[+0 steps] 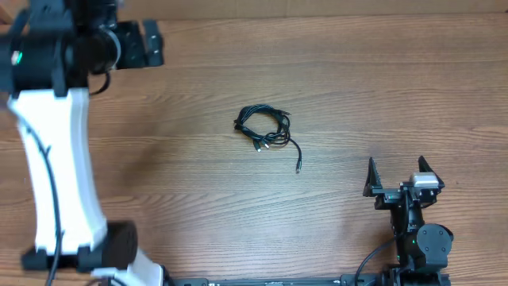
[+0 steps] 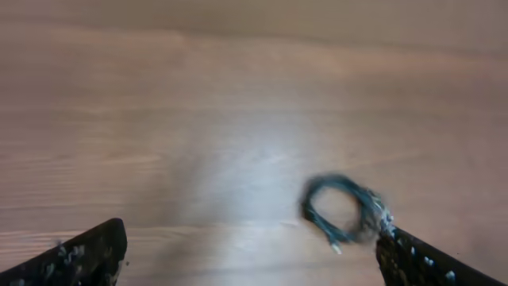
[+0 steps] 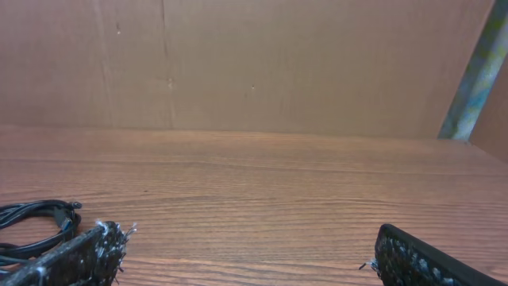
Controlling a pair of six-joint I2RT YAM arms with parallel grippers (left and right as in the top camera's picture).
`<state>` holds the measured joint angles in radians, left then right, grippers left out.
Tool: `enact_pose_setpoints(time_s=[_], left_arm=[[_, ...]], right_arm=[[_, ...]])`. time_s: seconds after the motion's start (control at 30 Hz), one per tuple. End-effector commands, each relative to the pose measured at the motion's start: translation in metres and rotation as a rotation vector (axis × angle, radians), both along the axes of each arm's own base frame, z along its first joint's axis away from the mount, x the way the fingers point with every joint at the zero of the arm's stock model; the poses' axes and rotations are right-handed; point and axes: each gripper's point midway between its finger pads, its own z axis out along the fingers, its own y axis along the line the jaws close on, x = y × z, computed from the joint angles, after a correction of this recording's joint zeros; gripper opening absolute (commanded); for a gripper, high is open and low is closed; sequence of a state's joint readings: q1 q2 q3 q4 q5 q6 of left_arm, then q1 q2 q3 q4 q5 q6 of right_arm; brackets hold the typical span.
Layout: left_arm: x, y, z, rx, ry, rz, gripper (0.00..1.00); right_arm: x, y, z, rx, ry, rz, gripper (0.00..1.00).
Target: Untangle cables
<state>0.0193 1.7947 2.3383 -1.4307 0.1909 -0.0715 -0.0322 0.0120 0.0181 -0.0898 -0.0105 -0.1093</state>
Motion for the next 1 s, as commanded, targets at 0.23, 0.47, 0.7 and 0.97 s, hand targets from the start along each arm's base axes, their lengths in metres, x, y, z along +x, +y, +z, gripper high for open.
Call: enact_pose_setpoints(time_s=[0.23,0.47,0.7,0.97], left_arm=[[-0.029,-0.131,-0.069,-0.265,0.181,-0.831,1.0],[-0.034,-0.15,-0.097,-0.108,0.259,-0.88,1.0],[-0.035,-0.148,-0.105,-0.046,0.309,-0.828,1.0],[-0.028,-0.148,-0.103,-0.063,0.303,-0.775,1.0]], right_arm=[[0.0,-0.002,-0.001,-0.005,-0.005,-0.011,1.0],[0.0,-0.002,-0.001,-0.005,-0.005,-0.011,1.0],[0.0,-0.002,-0.001,-0.005,-0.005,-0.011,1.0],[0.0,-0.002,-0.001,-0.005,-0.005,-0.011,1.0]])
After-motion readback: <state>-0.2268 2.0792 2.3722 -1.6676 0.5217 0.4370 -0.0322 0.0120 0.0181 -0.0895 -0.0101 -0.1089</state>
